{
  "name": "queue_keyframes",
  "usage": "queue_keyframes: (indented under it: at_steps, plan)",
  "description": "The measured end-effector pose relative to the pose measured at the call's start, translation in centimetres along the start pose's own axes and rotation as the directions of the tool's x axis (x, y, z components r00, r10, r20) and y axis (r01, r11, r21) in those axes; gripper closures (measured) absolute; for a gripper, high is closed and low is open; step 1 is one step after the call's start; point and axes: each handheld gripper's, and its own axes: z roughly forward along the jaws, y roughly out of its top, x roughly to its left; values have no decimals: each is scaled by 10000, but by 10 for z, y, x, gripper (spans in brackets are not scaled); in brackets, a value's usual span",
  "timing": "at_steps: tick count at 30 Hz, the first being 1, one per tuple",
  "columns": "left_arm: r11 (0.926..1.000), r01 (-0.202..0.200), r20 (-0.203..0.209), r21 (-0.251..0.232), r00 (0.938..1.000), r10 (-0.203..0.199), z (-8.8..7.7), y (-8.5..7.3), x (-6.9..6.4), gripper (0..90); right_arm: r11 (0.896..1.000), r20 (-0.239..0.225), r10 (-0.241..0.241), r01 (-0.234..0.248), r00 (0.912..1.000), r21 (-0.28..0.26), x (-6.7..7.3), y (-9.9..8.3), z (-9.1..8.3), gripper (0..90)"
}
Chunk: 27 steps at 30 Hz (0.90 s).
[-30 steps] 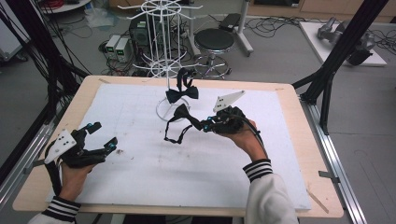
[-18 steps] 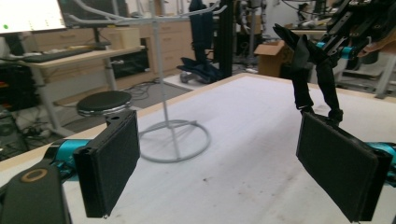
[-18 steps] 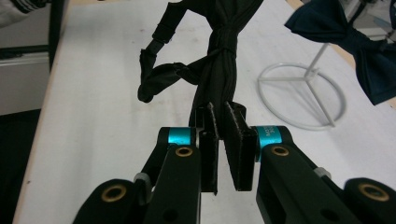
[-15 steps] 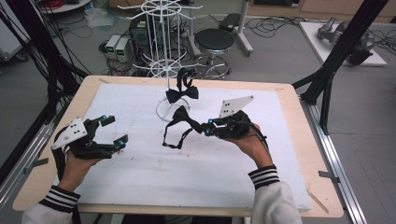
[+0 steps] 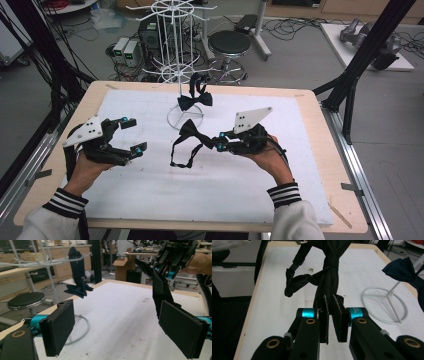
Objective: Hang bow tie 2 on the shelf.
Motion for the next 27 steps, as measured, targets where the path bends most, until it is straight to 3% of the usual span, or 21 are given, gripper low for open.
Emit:
queue_keyframes:
  at_steps: [9, 12, 18, 24, 27]
  plan:
    - [9996, -44, 1112, 278, 9938, 13, 18, 19, -3, 141, 9994, -223, -333, 331, 9992, -96, 6, 3, 1, 845]
    - [9987, -230, 1588, 466, 9872, 153, 28, 25, -7, 143, 9993, -283, -369, 365, 9989, -122, 8, 3, 3, 845]
    - [9971, -343, 2561, 672, 9665, 160, 46, 31, -12, 149, 9987, -434, -456, 445, 9980, -248, 9, 2, 5, 845]
    - [9941, -368, 2979, 1024, 9546, 47, 59, 35, -15, 158, 9976, -558, -626, 608, 9965, -337, 11, 2, 7, 845]
    - [9925, -443, 3339, 1139, 9426, 38, 65, 36, -17, 193, 9972, -617, -702, 684, 9956, -312, 12, 3, 9, 845]
